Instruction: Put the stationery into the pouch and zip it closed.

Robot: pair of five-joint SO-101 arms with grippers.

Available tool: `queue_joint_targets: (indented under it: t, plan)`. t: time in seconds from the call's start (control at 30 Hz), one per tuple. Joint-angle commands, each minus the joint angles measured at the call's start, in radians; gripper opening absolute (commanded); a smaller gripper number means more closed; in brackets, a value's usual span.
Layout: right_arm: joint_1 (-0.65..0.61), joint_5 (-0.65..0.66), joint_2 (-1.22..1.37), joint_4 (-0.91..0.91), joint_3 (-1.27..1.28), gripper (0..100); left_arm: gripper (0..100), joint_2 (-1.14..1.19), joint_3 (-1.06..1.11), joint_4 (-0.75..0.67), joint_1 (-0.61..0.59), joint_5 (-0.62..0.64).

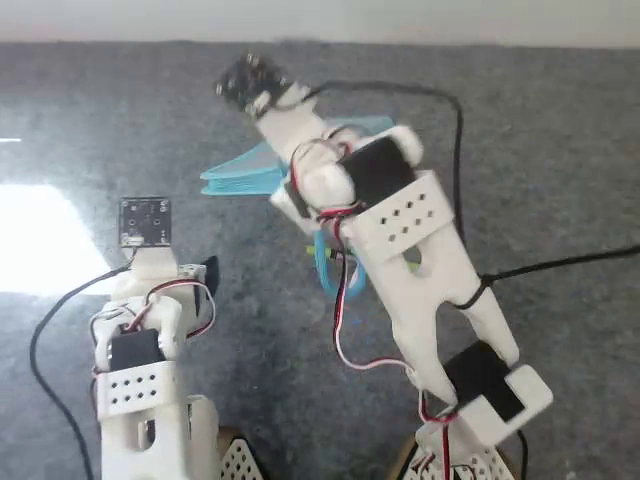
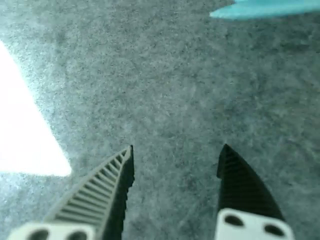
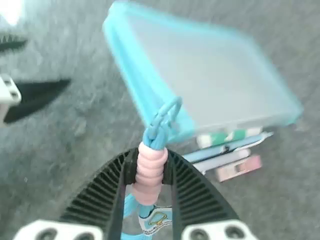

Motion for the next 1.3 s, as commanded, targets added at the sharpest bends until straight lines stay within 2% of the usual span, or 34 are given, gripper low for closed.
queue_joint_targets:
  t: [0.0, 0.13, 0.27, 0.33, 0.47, 0.63, 0.8, 0.93, 1.07, 1.2, 1.27]
  plan:
    - [0.004, 0.046, 0.042, 0.039, -0.216, 0.8, 28, 0.0, -0.094, 0.052, 0.038, 0.035]
    - [0.01, 0.048, 0.114, 0.117, -0.368, 0.8, 28, 0.005, -0.179, 0.106, -0.002, 0.058]
    - [-0.007, 0.046, 0.114, 0.125, -0.408, 0.8, 28, 0.009, -0.142, -0.029, 0.123, 0.058]
    - [-0.031, 0.044, 0.074, 0.13, -0.396, 0.8, 28, 0.009, -0.145, -0.112, 0.146, 0.068]
    - [-0.102, 0.057, -0.077, 0.128, -0.282, 0.8, 28, 0.054, -0.265, -0.157, 0.16, 0.107]
    - [-0.208, 0.124, -0.308, 0.13, 0.038, 0.8, 28, 0.359, -0.544, -0.143, 0.152, 0.147]
    - [-0.228, 0.216, -0.532, 0.128, 0.341, 0.8, 28, 0.652, -0.855, -0.064, 0.072, 0.178]
    - [-0.225, 0.247, -0.599, 0.128, 0.446, 0.8, 28, 0.715, -1.029, 0.006, 0.063, 0.18]
    - [-0.225, 0.27, -0.561, 0.125, 0.445, 0.8, 29, 0.721, -1.156, 0.1, 0.127, 0.129]
    - [-0.223, 0.295, -0.493, 0.125, 0.373, 0.8, 29, 0.721, -1.171, 0.149, 0.23, 0.097]
    - [-0.194, 0.298, -0.449, 0.124, 0.313, 0.8, 29, 0.71, -1.188, 0.167, 0.219, 0.101]
